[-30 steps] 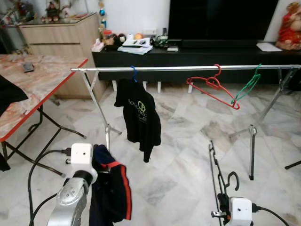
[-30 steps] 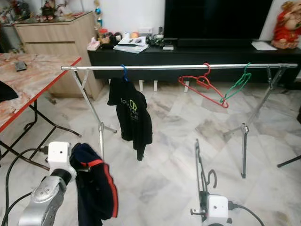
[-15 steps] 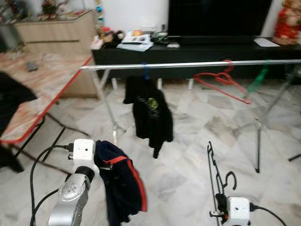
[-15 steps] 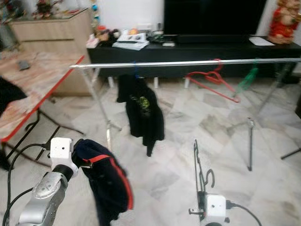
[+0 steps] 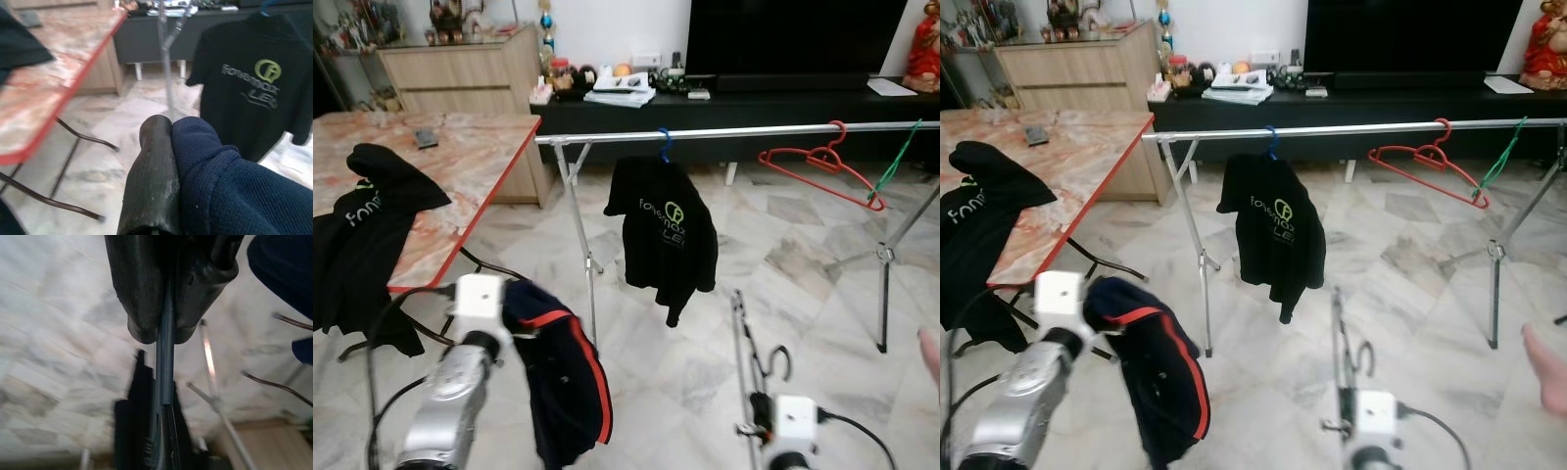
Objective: Hang hanger
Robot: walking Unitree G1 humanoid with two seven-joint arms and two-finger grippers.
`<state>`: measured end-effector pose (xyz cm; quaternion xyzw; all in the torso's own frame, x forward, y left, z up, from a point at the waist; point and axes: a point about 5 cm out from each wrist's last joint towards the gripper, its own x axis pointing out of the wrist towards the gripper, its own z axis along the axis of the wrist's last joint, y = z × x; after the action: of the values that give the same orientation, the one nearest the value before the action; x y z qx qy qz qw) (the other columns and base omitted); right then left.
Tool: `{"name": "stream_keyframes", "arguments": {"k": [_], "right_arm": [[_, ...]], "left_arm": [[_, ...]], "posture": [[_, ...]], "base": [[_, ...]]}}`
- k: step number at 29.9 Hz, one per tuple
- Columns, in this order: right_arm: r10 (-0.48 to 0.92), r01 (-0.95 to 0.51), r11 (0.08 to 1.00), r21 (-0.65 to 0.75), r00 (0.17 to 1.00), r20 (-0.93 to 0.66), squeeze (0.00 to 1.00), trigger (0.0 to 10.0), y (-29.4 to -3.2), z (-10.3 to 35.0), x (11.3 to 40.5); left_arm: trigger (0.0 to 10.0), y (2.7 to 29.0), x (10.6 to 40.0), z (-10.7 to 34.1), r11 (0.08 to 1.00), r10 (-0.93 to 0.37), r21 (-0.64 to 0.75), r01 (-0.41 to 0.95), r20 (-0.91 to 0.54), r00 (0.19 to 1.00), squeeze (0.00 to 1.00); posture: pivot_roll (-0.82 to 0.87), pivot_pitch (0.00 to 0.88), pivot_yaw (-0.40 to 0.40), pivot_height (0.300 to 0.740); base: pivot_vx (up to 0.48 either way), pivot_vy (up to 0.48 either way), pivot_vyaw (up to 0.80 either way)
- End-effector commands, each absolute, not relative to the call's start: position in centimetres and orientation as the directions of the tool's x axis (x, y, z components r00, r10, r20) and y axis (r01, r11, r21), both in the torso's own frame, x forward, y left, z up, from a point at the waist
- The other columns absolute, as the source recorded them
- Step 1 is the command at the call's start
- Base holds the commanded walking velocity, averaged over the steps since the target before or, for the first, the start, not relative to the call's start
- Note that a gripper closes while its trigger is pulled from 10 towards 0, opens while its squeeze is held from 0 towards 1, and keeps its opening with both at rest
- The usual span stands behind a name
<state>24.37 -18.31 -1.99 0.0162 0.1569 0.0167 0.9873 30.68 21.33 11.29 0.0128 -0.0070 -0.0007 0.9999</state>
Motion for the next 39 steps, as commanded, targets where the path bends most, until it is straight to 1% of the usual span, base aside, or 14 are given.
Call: {"name": "stream_keyframes", "arguments": {"k": [1,7,12,16,18,23,28,30,33,36,39], "right_arm": [[0.013,-0.002,0.999,0.032,0.942,-0.336,0.0,10.0,-19.1,-2.5,23.8],[0.005,0.012,0.999,0.042,0.922,-0.386,0.0,10.0,-19.3,-3.3,23.1],[-0.04,0.066,0.997,0.042,0.886,-0.462,0.0,10.0,-20.1,-4.5,21.7],[-0.038,0.069,0.997,0.044,0.862,-0.505,0.0,10.0,-19.8,-5.4,20.6],[-0.041,0.082,0.995,0.053,0.847,-0.529,0.0,10.0,-19.5,-5.9,19.9],[-0.047,0.094,0.994,0.059,0.835,-0.548,0.0,10.0,-19.4,-6.4,19.0],[-0.05,0.094,0.994,0.054,0.839,-0.542,0.0,10.0,-19.9,-6.2,19.3],[-0.066,0.108,0.993,0.047,0.84,-0.538,0.0,10.0,-20.2,-6.1,19.5],[-0.104,0.145,0.989,0.039,0.847,-0.521,0.0,10.0,-21.1,-5.5,20.3],[-0.11,0.15,0.988,0.036,0.85,-0.514,0.0,10.0,-21.3,-5.3,20.5],[-0.095,0.137,0.989,0.047,0.861,-0.5,0.0,10.0,-21.1,-5.1,20.8]], "left_arm": [[10.0,21.2,30.7,12.0,1.0,0.002,0.03,-0.004,0.051,0.999,0.0],[10.0,21.8,30.1,11.4,0.999,0.03,0.024,-0.031,0.036,0.999,0.0],[10.0,22.1,29.4,11.5,0.999,0.037,0.031,-0.039,0.038,0.999,0.0],[10.0,22.7,28.6,11.3,0.997,0.064,0.033,-0.065,0.029,0.998,0.0],[10.0,22.6,28.1,11.2,0.997,0.06,0.041,-0.061,0.024,0.998,0.0],[10.0,22.4,27.8,10.9,0.997,0.066,0.042,-0.066,0.012,0.998,0.0],[10.0,21.9,28.2,11.0,0.997,0.066,0.032,-0.066,0.022,0.998,0.0],[10.0,21.8,28.3,11.2,0.997,0.069,0.028,-0.069,0.027,0.997,0.0],[10.0,21.8,28.7,11.8,0.998,0.039,0.051,-0.041,0.036,0.999,0.0],[10.0,22.0,28.4,11.8,0.997,0.042,0.056,-0.044,0.035,0.999,0.0],[10.0,22.8,27.3,11.4,0.995,0.075,0.059,-0.076,0.022,0.997,0.0]], "posture": [[0.01,0.0,0.065,0.74],[0.02,0.0,0.078,0.74],[0.06,0.0,0.069,0.74],[0.07,0.0,0.072,0.74],[0.07,0.0,0.064,0.74],[0.05,0.0,0.044,0.74],[0.06,0.0,0.04,0.74],[0.07,0.0,0.044,0.74],[0.09,0.0,0.052,0.74],[0.09,0.0,0.044,0.74],[0.11,0.0,0.036,0.74]], "base": [[0.0,0.36,0.0],[0.0,0.357,0.0],[0.0,0.354,0.0],[0.0,0.356,0.0],[0.0,0.358,0.0],[0.0,0.354,0.0],[0.0,0.348,0.0],[0.0,0.352,0.0],[0.0,0.344,0.0],[0.0,0.34,0.0],[0.0,0.341,0.0]]}}
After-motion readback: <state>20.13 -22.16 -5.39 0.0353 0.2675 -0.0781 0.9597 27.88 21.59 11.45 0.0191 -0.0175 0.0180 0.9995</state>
